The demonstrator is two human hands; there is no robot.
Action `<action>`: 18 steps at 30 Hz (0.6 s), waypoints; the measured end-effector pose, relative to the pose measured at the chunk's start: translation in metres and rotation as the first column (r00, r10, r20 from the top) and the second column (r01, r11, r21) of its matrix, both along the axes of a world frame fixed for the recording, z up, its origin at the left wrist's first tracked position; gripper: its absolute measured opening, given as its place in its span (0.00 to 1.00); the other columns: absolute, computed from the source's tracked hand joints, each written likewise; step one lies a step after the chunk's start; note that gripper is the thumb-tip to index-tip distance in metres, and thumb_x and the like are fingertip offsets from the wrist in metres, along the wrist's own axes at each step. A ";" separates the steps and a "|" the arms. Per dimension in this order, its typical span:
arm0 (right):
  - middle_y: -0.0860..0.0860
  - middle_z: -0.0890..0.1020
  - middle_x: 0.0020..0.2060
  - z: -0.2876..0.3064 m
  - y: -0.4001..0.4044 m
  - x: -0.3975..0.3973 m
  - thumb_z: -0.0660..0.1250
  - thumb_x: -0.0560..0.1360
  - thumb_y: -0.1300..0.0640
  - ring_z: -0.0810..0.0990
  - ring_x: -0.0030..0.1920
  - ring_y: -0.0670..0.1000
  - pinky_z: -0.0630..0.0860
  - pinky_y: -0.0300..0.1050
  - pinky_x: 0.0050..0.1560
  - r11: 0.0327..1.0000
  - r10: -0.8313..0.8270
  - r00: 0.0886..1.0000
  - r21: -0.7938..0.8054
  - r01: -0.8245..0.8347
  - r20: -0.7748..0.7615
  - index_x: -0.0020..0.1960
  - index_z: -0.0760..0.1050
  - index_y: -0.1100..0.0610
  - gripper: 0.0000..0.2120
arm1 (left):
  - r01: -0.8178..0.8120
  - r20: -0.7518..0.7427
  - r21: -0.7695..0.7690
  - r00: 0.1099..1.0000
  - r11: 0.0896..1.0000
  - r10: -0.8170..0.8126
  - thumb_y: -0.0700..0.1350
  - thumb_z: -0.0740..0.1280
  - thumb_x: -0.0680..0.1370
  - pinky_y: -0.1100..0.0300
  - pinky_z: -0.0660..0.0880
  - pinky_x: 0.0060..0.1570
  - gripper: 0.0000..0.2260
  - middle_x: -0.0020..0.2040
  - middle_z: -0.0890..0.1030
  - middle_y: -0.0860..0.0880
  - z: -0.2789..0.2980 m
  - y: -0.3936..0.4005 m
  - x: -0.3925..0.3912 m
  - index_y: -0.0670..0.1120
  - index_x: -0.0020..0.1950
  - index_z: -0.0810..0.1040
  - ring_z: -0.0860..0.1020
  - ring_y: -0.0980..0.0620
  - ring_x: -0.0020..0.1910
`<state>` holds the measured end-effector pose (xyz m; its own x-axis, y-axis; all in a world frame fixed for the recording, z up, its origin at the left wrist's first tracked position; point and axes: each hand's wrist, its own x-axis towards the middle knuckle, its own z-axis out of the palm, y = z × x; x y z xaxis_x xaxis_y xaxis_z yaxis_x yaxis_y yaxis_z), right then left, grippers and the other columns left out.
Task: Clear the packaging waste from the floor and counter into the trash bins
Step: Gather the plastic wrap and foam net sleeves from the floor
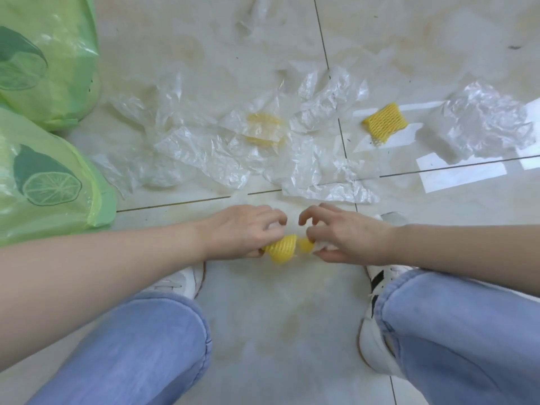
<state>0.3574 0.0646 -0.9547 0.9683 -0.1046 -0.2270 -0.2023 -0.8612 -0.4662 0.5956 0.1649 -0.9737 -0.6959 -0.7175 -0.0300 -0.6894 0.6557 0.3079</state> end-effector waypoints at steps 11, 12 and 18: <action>0.54 0.73 0.34 0.025 -0.080 0.033 0.65 0.70 0.61 0.69 0.34 0.51 0.67 0.44 0.33 0.438 -0.865 0.486 0.285 0.852 -0.123 0.39 0.67 0.55 0.06 | -0.747 -0.179 0.076 0.642 0.661 0.746 0.35 0.61 0.69 0.53 0.73 0.36 0.13 0.48 0.76 0.47 0.031 -0.025 0.070 0.49 0.49 0.68 0.77 0.39 0.42; 0.52 0.73 0.35 0.022 -0.088 0.031 0.65 0.71 0.60 0.69 0.35 0.51 0.67 0.44 0.33 0.419 -0.877 0.462 0.260 0.870 -0.134 0.41 0.68 0.54 0.06 | -0.807 -0.164 0.084 0.567 0.584 0.807 0.33 0.61 0.70 0.51 0.73 0.39 0.17 0.51 0.75 0.46 0.030 -0.021 0.075 0.49 0.55 0.69 0.76 0.39 0.44; 0.55 0.73 0.64 -0.004 -0.138 0.015 0.65 0.75 0.52 0.65 0.64 0.62 0.66 0.52 0.60 0.538 -0.843 0.530 -0.212 0.816 -0.098 0.57 0.75 0.58 0.14 | -0.971 -0.113 0.184 0.130 0.149 0.985 0.31 0.60 0.73 0.54 0.66 0.48 0.16 0.54 0.69 0.39 0.021 -0.004 0.104 0.41 0.59 0.72 0.71 0.40 0.48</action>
